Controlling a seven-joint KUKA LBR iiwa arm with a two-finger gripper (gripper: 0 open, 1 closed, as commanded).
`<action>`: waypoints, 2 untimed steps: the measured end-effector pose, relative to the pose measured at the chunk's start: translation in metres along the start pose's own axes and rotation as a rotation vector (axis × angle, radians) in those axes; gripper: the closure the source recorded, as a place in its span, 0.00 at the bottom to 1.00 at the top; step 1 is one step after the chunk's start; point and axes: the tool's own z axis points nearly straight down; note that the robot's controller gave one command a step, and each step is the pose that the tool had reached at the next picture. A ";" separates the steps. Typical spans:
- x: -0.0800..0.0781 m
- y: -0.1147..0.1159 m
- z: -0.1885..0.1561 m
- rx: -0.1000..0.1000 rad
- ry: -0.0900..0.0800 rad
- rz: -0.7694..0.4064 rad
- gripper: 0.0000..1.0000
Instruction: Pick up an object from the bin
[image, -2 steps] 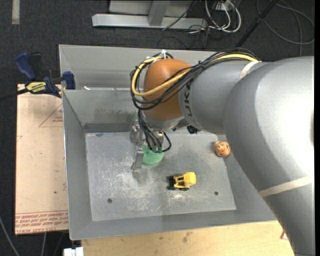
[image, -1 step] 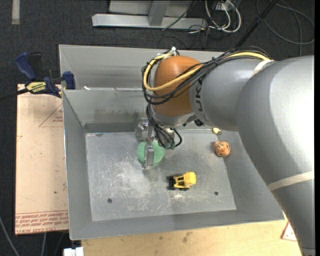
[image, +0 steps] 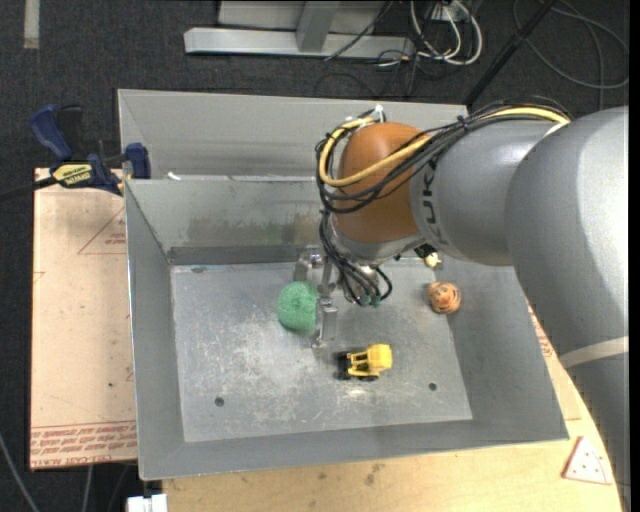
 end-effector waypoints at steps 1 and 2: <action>-0.004 0.004 0.011 -0.002 -0.001 0.067 1.00; -0.004 0.004 0.011 -0.002 -0.001 0.067 1.00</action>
Offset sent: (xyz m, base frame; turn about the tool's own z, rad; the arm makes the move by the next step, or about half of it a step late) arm 0.0000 0.0000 0.0000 0.0000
